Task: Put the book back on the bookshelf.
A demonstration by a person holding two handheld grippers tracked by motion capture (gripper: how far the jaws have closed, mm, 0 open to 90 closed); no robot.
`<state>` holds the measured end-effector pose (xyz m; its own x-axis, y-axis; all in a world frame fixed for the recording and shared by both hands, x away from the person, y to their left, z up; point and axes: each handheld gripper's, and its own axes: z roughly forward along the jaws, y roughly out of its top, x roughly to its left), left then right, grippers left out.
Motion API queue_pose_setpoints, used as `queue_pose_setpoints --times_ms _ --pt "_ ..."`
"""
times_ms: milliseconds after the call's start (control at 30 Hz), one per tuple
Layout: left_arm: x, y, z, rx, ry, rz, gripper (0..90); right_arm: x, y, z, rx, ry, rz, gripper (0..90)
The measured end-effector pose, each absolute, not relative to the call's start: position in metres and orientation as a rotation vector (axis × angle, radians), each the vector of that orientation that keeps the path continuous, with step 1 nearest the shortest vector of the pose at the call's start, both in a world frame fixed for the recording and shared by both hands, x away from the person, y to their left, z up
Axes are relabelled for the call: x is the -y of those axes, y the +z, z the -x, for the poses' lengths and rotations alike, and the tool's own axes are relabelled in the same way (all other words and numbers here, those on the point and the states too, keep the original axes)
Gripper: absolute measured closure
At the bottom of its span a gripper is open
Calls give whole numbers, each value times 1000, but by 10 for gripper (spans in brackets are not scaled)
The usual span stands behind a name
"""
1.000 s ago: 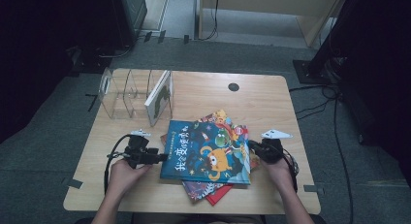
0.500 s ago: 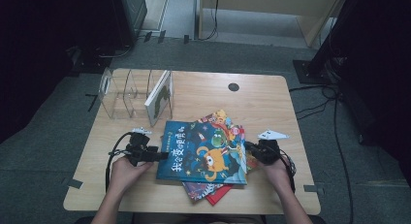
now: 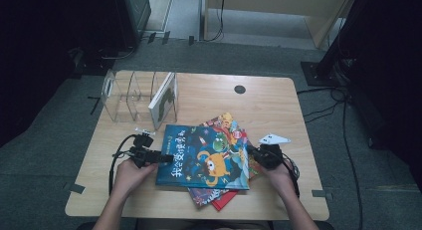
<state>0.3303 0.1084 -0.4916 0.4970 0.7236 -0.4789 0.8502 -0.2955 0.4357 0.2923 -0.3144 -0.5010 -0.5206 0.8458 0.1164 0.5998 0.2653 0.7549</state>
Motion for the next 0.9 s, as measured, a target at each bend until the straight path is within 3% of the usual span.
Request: queue_pose_setpoints --times_ms 167,400,533,800,900 --pt "-110 -496 -333 -1297 -308 -2055 386 312 -501 -292 -2226 1111 -1335 900" --pt "-107 -495 -331 -1274 -262 -2077 326 309 -501 -293 -2224 1105 -1337 900" --pt "-108 -495 -337 -1352 -309 -2025 316 304 -500 -293 -2244 1113 -1320 900" --pt "-108 -485 -339 -1420 -359 -2049 344 299 -500 -292 -2249 1097 -1304 900" --pt "-114 -464 -334 -1390 -343 -2023 412 299 -500 -291 -2252 1097 -1302 900"
